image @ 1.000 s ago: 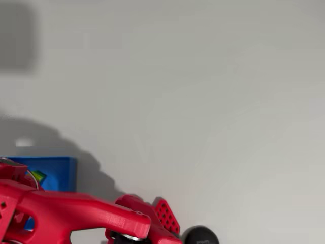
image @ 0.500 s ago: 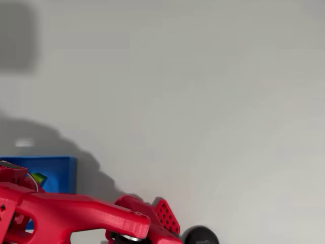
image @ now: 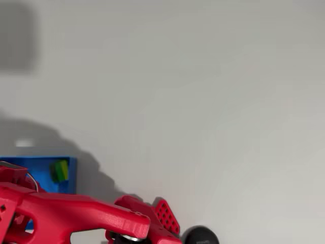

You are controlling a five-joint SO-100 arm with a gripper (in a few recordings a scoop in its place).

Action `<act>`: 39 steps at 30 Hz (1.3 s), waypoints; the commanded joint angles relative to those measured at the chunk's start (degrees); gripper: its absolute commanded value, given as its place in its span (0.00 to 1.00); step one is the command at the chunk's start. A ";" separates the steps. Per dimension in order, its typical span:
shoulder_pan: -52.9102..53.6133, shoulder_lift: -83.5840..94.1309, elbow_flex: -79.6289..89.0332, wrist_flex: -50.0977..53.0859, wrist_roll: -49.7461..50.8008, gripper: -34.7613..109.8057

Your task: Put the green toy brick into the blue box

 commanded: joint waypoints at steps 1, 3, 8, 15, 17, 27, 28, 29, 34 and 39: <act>-0.79 2.55 -6.06 1.67 1.41 0.28; -0.79 2.55 -9.05 2.64 2.02 0.24; 2.64 2.64 -16.96 3.25 2.81 0.24; 18.98 2.72 -21.80 2.11 -1.32 0.24; 25.14 2.90 -20.48 0.53 -3.16 0.24; 50.89 3.96 -2.81 -14.41 -10.28 0.24; 52.73 3.96 -2.20 -14.85 -9.76 0.24; 54.40 3.96 -1.85 -15.03 -9.14 0.24; 61.08 4.04 0.26 -18.28 -6.86 0.24; 63.98 9.23 6.94 -23.73 -8.26 0.24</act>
